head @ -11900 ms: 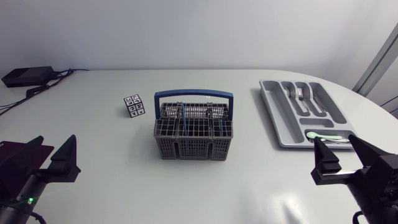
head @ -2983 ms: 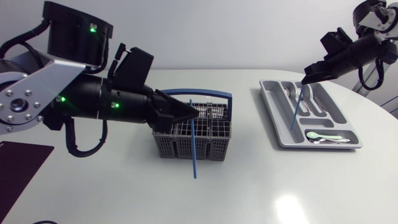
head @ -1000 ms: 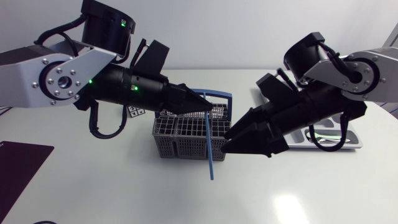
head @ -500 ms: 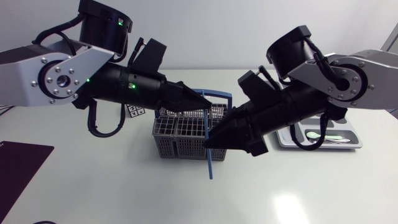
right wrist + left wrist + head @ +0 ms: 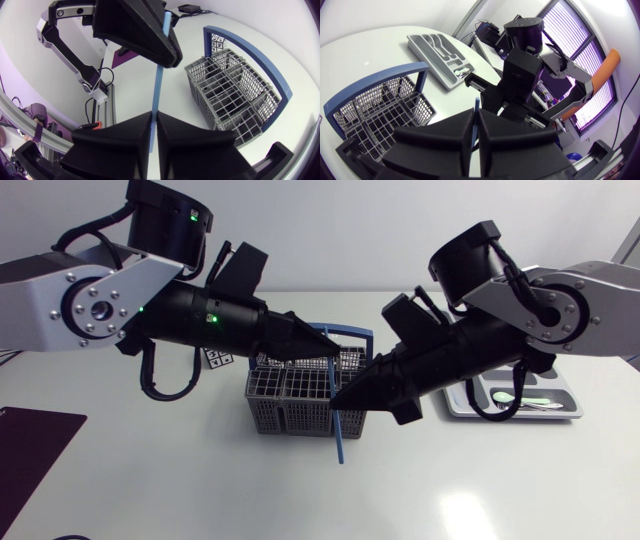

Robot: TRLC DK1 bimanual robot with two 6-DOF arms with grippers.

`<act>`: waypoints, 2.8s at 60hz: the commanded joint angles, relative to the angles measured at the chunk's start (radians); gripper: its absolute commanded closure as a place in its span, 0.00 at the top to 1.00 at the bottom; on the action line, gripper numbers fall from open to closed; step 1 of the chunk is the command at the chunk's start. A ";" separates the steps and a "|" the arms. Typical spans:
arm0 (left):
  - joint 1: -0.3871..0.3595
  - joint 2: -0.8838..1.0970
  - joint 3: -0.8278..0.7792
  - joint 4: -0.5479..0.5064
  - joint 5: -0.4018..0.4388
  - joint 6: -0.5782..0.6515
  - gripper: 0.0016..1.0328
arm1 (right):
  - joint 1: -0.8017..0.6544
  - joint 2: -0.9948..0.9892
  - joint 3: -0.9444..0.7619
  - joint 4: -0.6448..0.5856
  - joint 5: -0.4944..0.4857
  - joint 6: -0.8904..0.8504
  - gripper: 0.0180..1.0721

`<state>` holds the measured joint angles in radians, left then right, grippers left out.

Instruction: Transfer all utensils from the basket to the drawer tray.

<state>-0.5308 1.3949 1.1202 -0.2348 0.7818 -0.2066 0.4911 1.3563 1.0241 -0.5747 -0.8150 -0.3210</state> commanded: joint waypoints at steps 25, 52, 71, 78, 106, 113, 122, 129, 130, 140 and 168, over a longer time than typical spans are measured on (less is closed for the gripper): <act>0.038 -0.053 0.018 0.006 0.016 -0.020 0.53 | -0.049 -0.008 -0.062 -0.008 0.000 -0.032 0.05; 0.192 -0.149 0.027 -0.092 -0.133 0.070 0.71 | -0.526 0.047 0.087 -0.146 0.054 -0.162 0.05; 0.207 -0.217 -0.048 -0.120 -0.368 0.213 0.74 | -0.666 0.256 0.195 -0.039 0.283 -0.107 0.05; 0.210 -0.241 -0.076 -0.121 -0.466 0.251 0.77 | -0.684 0.345 0.241 -0.013 0.347 -0.066 0.05; 0.216 -0.330 -0.214 -0.074 -0.697 0.389 0.89 | -0.669 0.581 0.346 0.067 0.576 0.019 0.19; 0.238 -0.364 -0.272 -0.035 -0.699 0.394 0.93 | -0.661 0.613 0.347 0.082 0.591 0.026 0.50; 0.270 -0.405 -0.323 -0.003 -0.699 0.423 0.95 | -0.660 0.621 0.340 0.099 0.606 0.034 0.86; 0.293 -0.435 -0.361 0.023 -0.699 0.447 0.95 | -0.663 0.599 0.320 0.107 0.608 0.033 0.96; 0.295 -0.436 -0.364 0.023 -0.699 0.450 0.95 | -0.664 0.592 0.314 0.111 0.608 0.031 0.96; 0.311 -0.459 -0.421 0.063 -0.699 0.470 0.95 | -0.661 0.491 0.217 0.177 0.603 0.025 0.96; 0.391 -0.522 -0.563 0.198 -0.697 0.469 0.95 | -0.565 0.061 -0.193 0.464 0.804 0.000 0.96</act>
<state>-0.1555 0.8982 0.6041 -0.0605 0.0879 0.2409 -0.0959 1.4693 0.9020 -0.1356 -0.0353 -0.3111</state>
